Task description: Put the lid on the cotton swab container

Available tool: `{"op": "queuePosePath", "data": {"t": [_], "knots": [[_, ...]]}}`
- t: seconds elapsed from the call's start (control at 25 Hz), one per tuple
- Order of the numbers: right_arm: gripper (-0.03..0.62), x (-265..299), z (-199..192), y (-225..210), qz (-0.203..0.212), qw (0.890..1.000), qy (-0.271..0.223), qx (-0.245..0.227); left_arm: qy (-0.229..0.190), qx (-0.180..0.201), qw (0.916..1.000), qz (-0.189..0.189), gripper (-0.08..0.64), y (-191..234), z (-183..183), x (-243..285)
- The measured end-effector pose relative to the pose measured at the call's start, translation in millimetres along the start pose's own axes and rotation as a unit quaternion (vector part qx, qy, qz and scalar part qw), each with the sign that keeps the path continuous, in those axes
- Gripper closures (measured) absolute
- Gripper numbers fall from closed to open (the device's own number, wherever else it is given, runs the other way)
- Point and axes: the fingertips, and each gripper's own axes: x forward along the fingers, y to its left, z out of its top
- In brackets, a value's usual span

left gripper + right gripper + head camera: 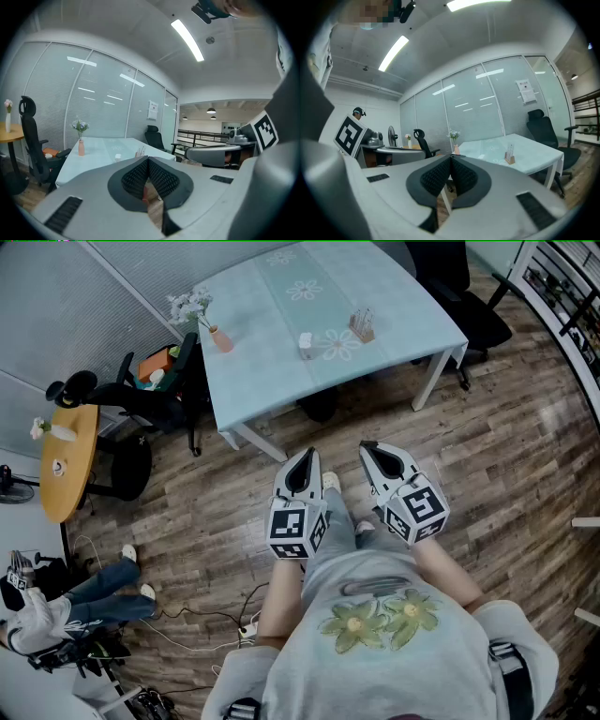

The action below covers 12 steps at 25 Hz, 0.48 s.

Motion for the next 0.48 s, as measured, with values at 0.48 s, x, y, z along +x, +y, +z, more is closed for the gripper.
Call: {"op": "queuePosePath", "data": {"t": [0.48], "knots": [[0.589,44.0,6.1,-27.5,-0.009,1.000,-0.002,0.000,-0.001,0.006,1.0000,-0.004,0.560,24.0,7.5,42.6]]}}
